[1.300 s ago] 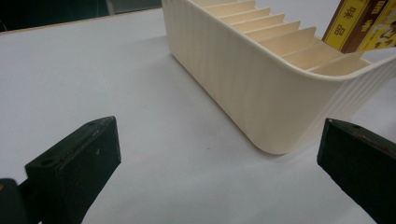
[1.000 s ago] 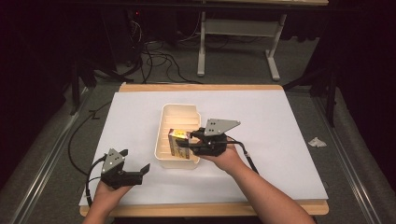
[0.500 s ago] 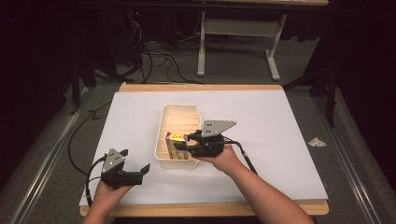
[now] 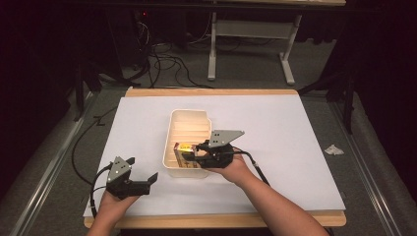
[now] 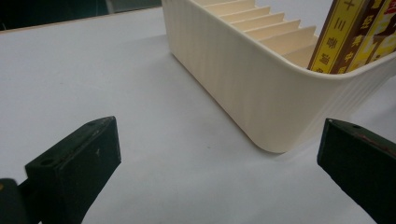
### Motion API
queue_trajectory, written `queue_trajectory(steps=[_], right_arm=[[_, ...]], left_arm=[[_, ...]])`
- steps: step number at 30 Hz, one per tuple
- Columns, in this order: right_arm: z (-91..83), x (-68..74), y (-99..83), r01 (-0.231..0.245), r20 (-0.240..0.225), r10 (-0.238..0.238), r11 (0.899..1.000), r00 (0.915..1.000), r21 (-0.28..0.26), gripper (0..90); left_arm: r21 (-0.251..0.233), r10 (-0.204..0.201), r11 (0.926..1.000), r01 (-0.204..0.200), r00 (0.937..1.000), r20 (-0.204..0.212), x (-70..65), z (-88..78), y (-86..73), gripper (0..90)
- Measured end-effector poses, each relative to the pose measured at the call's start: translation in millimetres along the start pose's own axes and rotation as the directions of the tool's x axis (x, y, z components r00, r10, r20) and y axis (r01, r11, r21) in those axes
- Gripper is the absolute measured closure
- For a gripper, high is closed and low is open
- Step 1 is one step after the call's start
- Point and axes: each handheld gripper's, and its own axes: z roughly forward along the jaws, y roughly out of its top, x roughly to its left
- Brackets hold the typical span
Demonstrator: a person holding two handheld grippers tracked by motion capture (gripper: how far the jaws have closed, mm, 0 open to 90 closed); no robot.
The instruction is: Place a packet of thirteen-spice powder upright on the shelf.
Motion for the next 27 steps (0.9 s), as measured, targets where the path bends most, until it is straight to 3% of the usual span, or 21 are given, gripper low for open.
queue_trajectory(steps=[17, 27], right_arm=[[9.4, -1.3, -16.8, -0.014, 0.009, 0.014, 0.999, 0.9999, 0.030, 67.8], [13.1, 2.3, -21.6, -0.004, 0.007, 0.003, 0.997, 1.0000, 0.076, 65.8]], left_arm=[[-0.001, -0.004, 1.0000, 0.004, 0.9999, -0.013, 2.9, -5.7, -0.1, 0.3], [-0.001, -0.008, 1.0000, 0.008, 0.9999, -0.012, 2.7, -5.2, -0.3, 0.3]])
